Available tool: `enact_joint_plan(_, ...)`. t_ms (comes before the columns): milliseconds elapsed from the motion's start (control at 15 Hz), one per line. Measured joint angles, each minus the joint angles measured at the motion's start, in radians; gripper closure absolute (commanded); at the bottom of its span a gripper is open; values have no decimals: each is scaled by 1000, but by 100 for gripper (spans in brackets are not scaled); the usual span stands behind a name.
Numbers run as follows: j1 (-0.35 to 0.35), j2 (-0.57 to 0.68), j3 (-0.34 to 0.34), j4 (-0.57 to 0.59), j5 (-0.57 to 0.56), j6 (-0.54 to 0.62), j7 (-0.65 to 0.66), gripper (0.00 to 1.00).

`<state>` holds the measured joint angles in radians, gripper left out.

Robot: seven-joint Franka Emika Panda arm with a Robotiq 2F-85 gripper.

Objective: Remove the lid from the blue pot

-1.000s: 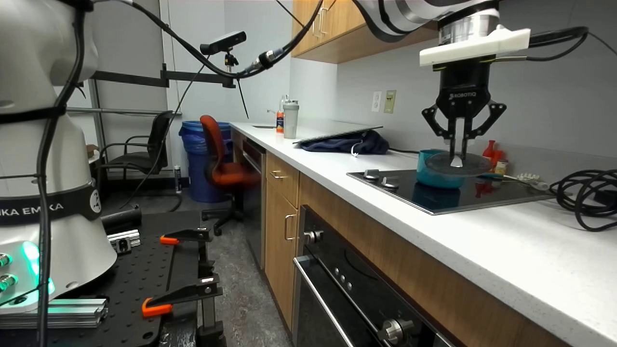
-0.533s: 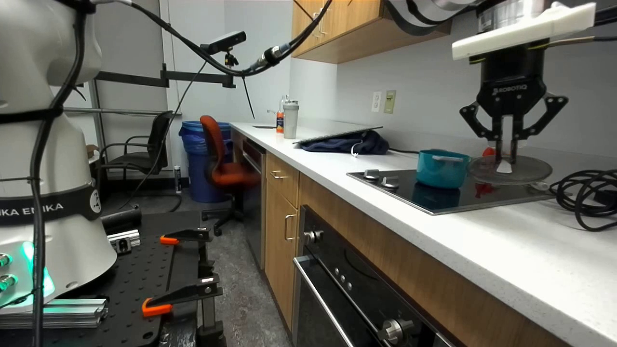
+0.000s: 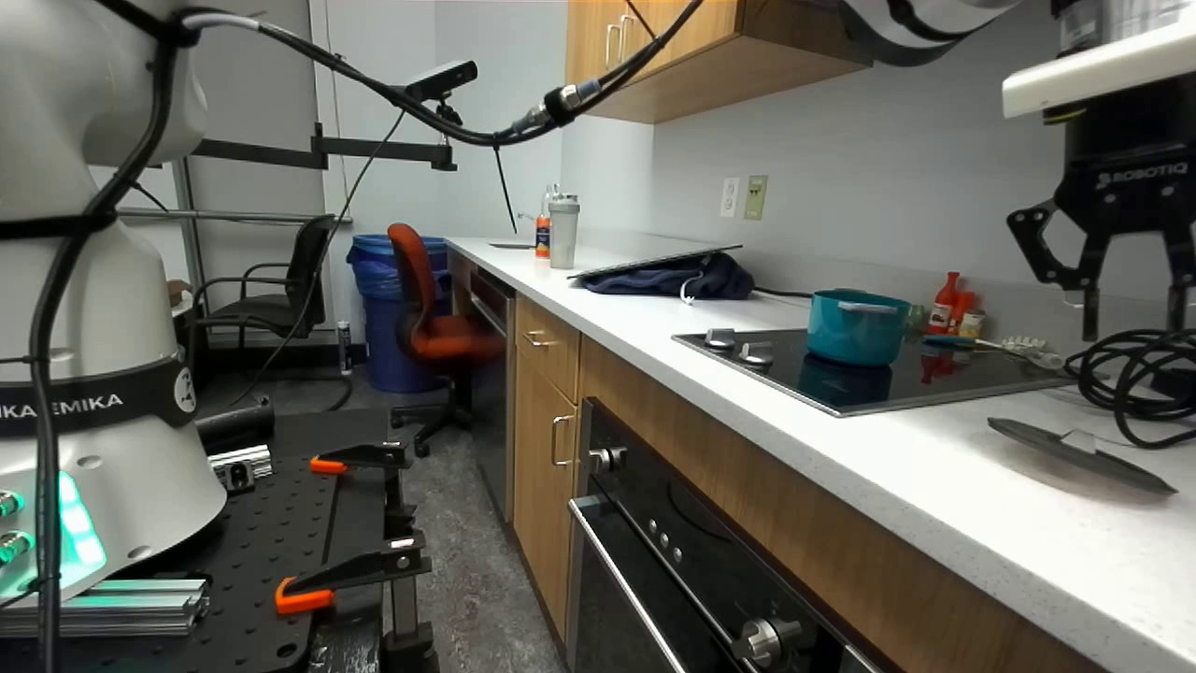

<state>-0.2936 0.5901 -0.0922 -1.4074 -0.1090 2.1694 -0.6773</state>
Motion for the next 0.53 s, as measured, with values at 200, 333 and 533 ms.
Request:
enact_joint_plan(200, -15, 54, 0, 99, 0, -42, -1, 8)
enact_joint_plan(333, -22, 85, 1, 162, 0, -72, -1, 0)
enact_joint_plan(533, -30, 121, 5, 240, 0, -117, -5, 0)
